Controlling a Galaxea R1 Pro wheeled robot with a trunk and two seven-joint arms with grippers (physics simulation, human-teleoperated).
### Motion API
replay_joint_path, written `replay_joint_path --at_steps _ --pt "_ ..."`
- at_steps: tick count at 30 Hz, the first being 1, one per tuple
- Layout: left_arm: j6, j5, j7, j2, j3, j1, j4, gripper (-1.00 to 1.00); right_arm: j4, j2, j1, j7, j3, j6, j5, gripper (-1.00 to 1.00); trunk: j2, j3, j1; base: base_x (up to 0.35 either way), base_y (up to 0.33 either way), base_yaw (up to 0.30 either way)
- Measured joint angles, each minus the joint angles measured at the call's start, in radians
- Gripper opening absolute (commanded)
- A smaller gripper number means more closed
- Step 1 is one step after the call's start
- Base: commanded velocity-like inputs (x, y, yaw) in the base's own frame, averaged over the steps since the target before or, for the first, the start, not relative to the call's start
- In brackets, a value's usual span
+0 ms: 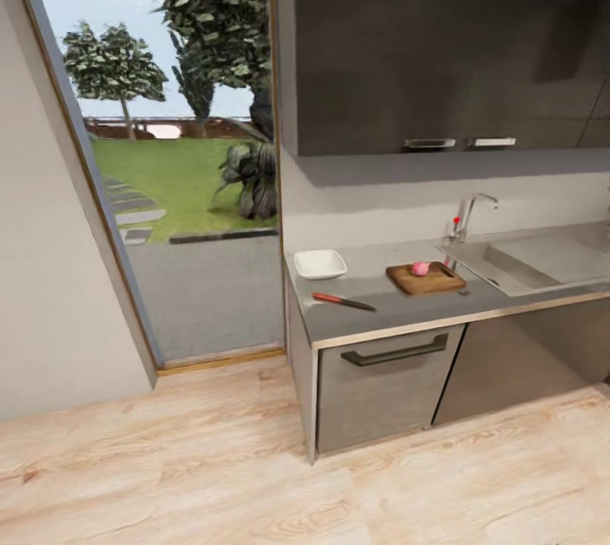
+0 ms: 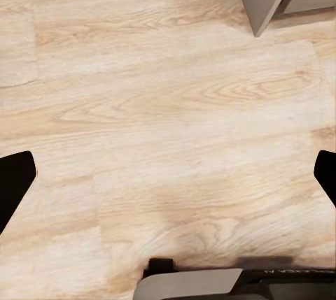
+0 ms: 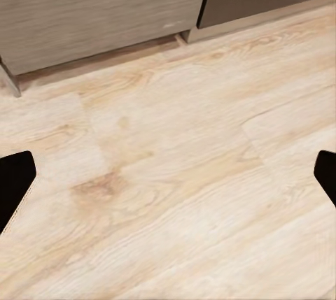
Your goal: In the kitchen, take the Vidalia onion out of the sink, dice it on the chopping board with the paring knife, put the diced onion into the bowl on the countertop, then place both the paring knife and the chopping board into the sink.
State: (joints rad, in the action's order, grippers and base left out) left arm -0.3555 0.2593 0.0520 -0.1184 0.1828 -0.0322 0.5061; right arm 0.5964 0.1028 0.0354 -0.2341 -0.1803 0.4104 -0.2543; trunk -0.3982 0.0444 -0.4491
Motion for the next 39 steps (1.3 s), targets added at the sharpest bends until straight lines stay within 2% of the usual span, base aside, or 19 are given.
replay_joint_path --at_steps 29,39 --pt "0.0 -0.001 0.001 0.0 0.001 0.0 -0.002 1.0 0.0 0.0 0.0 0.0 0.0 0.029 -0.001 1.0 0.0 -0.029 0.0 0.103 0.302 -0.198" --pt "0.0 -0.001 0.002 0.002 0.002 0.0 -0.01 1.0 0.001 0.0 0.0 0.0 0.0 0.029 -0.001 1.0 -0.001 -0.038 0.0 0.028 0.055 -0.214"
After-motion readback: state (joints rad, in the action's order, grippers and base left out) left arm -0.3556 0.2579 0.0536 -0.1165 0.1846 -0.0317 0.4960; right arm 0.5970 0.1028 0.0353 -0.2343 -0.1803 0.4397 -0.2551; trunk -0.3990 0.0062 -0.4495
